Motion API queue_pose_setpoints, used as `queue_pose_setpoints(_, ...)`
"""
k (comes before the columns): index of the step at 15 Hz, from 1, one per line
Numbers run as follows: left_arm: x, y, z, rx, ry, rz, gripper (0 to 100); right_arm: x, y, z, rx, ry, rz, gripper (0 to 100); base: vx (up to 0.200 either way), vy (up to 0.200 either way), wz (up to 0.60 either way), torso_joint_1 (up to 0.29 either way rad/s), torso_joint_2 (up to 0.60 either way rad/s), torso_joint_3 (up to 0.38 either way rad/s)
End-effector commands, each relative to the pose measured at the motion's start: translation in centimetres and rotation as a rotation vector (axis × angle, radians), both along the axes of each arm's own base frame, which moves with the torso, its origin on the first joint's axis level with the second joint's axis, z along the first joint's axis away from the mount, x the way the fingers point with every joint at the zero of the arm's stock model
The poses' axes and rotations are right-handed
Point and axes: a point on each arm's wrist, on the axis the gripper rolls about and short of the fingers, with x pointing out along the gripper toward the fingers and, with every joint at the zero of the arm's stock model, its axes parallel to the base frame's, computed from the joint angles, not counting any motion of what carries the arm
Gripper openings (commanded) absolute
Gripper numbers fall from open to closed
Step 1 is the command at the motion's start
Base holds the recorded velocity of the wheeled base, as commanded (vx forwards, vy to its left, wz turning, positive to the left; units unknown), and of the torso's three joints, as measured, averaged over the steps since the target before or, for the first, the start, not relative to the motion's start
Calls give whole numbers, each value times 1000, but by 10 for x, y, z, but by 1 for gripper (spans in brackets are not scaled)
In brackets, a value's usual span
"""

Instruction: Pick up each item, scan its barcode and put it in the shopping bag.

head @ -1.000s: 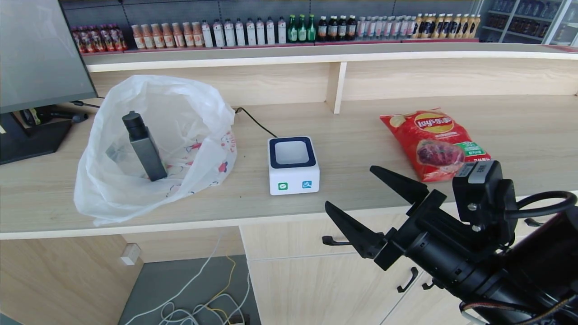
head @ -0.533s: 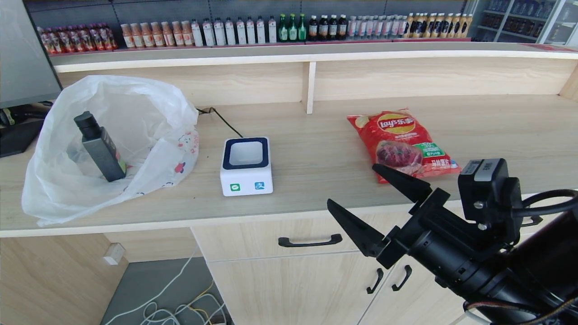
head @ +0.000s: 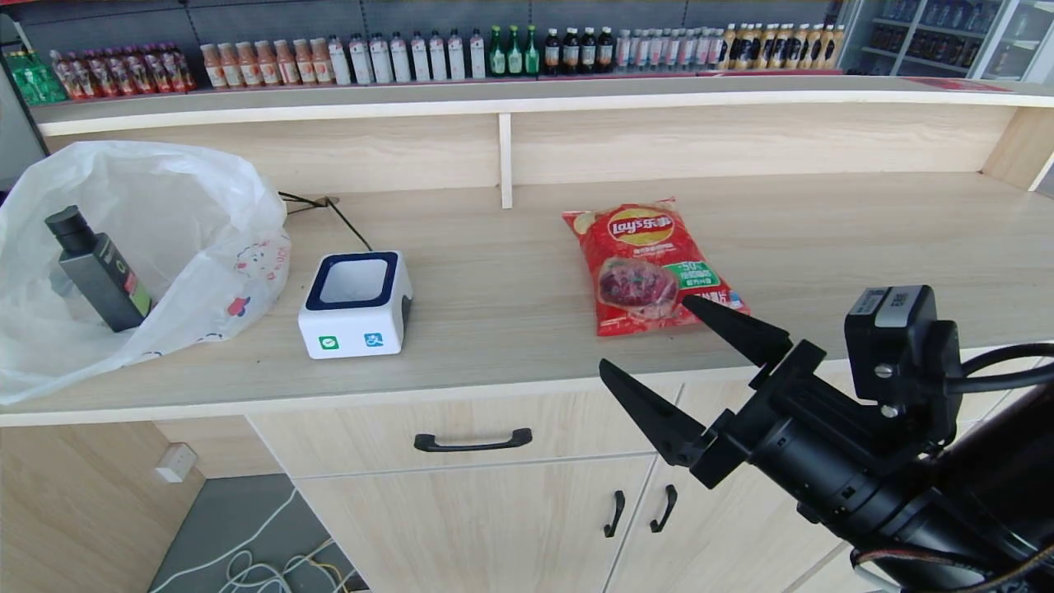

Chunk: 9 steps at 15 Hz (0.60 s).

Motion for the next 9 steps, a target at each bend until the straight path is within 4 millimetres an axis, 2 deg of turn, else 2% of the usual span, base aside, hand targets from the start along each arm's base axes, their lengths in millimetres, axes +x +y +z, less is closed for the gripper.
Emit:
queue_pose_setpoints(1,0,0,0,0,0,0,100,0,0,1,4,-5,0,100,0,-200,0,7,2,-2)
queue_pose_setpoints(2,0,0,0,0,0,0,100,-1,-1,3,8,-9,0,100,0,-200,0,7,-7,7)
queue_pose_setpoints(9,0,0,0,18,0,0,100,-1,-1,1,1,-2,0,100,0,0,0,0,0,0)
